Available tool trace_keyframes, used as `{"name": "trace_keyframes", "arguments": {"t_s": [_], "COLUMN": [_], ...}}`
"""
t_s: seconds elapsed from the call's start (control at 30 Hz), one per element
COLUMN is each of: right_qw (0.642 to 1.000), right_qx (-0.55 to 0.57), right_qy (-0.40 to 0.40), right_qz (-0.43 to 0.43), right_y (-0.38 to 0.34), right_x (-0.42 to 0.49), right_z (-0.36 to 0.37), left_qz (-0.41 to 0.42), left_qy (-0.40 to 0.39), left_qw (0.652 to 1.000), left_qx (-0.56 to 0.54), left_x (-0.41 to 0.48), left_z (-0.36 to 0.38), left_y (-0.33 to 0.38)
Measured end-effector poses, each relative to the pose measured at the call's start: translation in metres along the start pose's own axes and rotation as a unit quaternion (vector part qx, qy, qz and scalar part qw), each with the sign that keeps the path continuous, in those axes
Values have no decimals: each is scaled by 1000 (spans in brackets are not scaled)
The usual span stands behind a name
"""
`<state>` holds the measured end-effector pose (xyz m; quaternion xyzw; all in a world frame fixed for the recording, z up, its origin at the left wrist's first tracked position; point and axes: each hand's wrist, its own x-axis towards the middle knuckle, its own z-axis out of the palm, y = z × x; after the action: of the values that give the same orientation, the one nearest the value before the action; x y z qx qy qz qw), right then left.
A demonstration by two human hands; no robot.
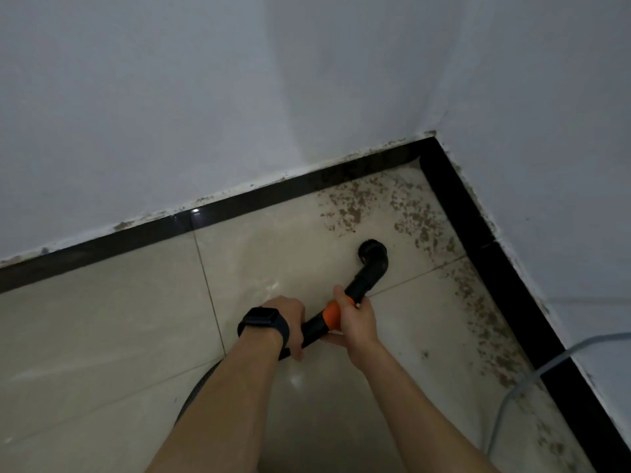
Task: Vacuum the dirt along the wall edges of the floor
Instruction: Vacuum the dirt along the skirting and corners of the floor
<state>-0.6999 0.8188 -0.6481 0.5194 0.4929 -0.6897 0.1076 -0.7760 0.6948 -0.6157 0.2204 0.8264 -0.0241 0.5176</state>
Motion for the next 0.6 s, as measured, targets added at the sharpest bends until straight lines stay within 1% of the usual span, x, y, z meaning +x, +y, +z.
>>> {"name": "trace_keyframes", "arguments": {"t_s": [0.2, 0.33, 0.37, 0.5, 0.6], "right_qw": [998, 997, 996, 996, 996], "right_qx": [-22, -44, -48, -67, -63], "right_qy": [-48, -60, -58, -35, -20], "right_qz": [-17, -35, -40, -55, -55], "right_y": [4, 5, 5, 6, 16], "right_x": [19, 26, 27, 27, 14], "right_z": [9, 17, 21, 39, 42], "left_qz": [-31, -51, -57, -55, -47], "left_qy": [-82, -142, -147, -125, -133], "left_qw": [994, 987, 987, 991, 989], "left_qx": [64, 46, 35, 8, -34], "left_x": [27, 33, 35, 35, 23], "left_z": [-13, -20, -21, -20, -12], "left_y": [-4, -6, -7, -20, -32]}}
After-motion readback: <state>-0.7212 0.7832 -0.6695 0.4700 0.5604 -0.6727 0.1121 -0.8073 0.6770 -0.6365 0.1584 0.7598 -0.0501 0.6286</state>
